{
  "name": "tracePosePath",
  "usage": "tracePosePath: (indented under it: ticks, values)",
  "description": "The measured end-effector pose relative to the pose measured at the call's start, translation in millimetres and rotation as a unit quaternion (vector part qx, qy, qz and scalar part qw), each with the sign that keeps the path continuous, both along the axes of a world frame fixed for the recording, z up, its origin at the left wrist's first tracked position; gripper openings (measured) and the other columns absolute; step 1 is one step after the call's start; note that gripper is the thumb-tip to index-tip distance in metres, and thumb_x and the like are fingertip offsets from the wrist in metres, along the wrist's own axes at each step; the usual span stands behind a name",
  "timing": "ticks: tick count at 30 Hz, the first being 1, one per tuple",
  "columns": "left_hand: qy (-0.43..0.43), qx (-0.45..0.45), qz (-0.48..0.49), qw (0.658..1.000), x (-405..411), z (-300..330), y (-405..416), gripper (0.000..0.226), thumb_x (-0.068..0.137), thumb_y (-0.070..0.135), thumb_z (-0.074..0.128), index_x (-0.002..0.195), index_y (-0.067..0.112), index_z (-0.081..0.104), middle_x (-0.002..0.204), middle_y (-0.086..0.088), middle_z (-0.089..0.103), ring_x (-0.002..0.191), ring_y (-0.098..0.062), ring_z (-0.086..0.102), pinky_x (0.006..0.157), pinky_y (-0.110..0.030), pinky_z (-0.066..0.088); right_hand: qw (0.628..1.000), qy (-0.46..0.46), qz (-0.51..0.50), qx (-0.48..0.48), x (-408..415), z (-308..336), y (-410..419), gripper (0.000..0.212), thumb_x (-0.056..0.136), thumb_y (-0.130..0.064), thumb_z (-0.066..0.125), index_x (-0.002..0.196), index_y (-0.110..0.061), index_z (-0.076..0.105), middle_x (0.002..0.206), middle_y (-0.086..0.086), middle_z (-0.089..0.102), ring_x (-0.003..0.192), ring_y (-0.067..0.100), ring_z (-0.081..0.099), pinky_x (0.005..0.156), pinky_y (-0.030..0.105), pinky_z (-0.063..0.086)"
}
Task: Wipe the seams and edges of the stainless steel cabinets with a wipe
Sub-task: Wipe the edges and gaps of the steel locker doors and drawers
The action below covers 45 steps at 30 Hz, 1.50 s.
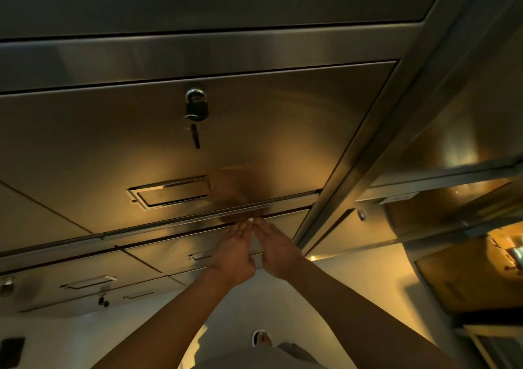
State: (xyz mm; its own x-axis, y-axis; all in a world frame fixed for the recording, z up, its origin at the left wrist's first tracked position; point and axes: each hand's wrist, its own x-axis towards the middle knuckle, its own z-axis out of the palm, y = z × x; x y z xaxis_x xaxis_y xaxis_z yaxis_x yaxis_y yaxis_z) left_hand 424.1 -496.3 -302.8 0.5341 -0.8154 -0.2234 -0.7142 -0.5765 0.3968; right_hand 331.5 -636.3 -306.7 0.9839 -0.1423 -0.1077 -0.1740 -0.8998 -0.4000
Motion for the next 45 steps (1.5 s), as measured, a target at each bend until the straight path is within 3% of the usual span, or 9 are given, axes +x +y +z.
tracePosePath:
  ticks: [7,19,26,30,36,39,41,43,45]
  values:
    - [0.017,-0.010,-0.017,1.000,-20.2,-6.8,-52.1,0.099,0.079,0.024,0.054,0.165,0.010,0.008,0.173,-0.006,0.012,0.159,-0.022,0.013,0.130,-0.032,0.007,0.998,-0.005,-0.039,0.045,-30.3,-10.2,-42.6,0.088,0.086,0.004,0.055,0.164,-0.008,0.015,0.172,0.008,0.011,0.158,0.024,0.017,0.128,0.036,0.021]
    - [0.033,-0.029,-0.070,0.997,-41.1,-4.3,-127.0,0.106,0.070,0.046,0.045,0.165,0.011,0.013,0.172,-0.004,0.016,0.158,-0.020,0.017,0.129,-0.038,0.015,0.974,-0.066,-0.163,0.140,-57.5,-26.5,-91.9,0.096,0.081,-0.001,0.073,0.162,-0.004,0.021,0.169,0.007,0.018,0.157,0.017,0.017,0.125,0.016,0.011]
    - [0.085,-0.104,-0.065,0.989,-43.4,-4.4,-111.8,0.093,0.076,0.031,0.045,0.162,0.007,0.021,0.169,-0.009,0.023,0.157,-0.021,0.021,0.129,-0.036,0.021,0.936,-0.115,-0.235,0.234,-55.8,-30.3,-81.1,0.082,0.083,0.004,0.064,0.158,-0.008,0.036,0.168,0.007,0.028,0.156,0.016,0.026,0.128,0.033,0.022]
    - [0.078,-0.078,-0.051,0.993,-40.2,-12.9,-91.6,0.091,0.079,0.032,0.038,0.165,0.012,0.017,0.172,-0.005,0.016,0.159,-0.018,0.016,0.127,-0.038,0.028,0.932,-0.123,-0.240,0.242,-53.7,-32.7,-64.6,0.084,0.079,0.012,0.060,0.157,-0.013,0.042,0.171,0.001,0.013,0.155,0.006,0.015,0.124,0.022,0.025]
    - [0.047,-0.046,-0.075,0.995,-26.4,-10.9,-59.3,0.082,0.085,0.006,0.052,0.163,0.014,0.027,0.171,-0.003,0.021,0.156,-0.020,0.024,0.125,-0.038,0.030,0.928,-0.121,-0.271,0.227,-38.1,-33.1,-57.7,0.079,0.081,0.010,0.061,0.155,-0.008,0.042,0.169,0.010,0.020,0.156,0.025,0.022,0.126,0.033,0.025]
    - [0.048,-0.030,-0.064,0.996,-18.4,-5.1,-47.5,0.082,0.079,0.015,0.040,0.160,0.016,0.035,0.169,-0.002,0.027,0.153,-0.019,0.031,0.123,-0.037,0.033,0.888,-0.172,-0.350,0.244,-30.6,-26.8,-56.6,0.052,0.084,0.004,0.071,0.134,-0.003,0.063,0.150,0.012,0.051,0.138,0.023,0.050,0.114,0.023,0.037]
    - [0.051,-0.030,-0.059,0.997,-15.7,-0.3,-42.7,0.079,0.079,0.015,0.040,0.158,0.017,0.039,0.166,-0.001,0.033,0.148,-0.020,0.039,0.120,-0.036,0.037,0.823,-0.211,-0.431,0.304,-26.7,-18.5,-55.5,0.029,0.084,-0.003,0.079,0.113,-0.005,0.072,0.119,0.008,0.069,0.108,0.018,0.066,0.092,0.016,0.048]
    - [0.049,-0.030,-0.065,0.996,-15.1,4.3,-40.2,0.075,0.083,0.009,0.047,0.157,0.017,0.040,0.163,-0.002,0.036,0.145,-0.021,0.042,0.119,-0.034,0.038,0.764,-0.238,-0.490,0.347,-22.0,-13.5,-54.9,0.017,0.081,-0.003,0.084,0.094,-0.006,0.074,0.092,0.001,0.072,0.081,0.007,0.068,0.073,0.009,0.049]
    - [0.039,-0.029,-0.071,0.996,-13.6,6.5,-37.8,0.073,0.085,0.005,0.050,0.157,0.015,0.040,0.163,-0.005,0.037,0.146,-0.021,0.041,0.121,-0.036,0.036,0.742,-0.247,-0.514,0.354,-17.4,-13.1,-52.7,0.014,0.079,0.001,0.082,0.084,-0.007,0.072,0.078,-0.005,0.069,0.072,0.000,0.064,0.069,0.014,0.049]
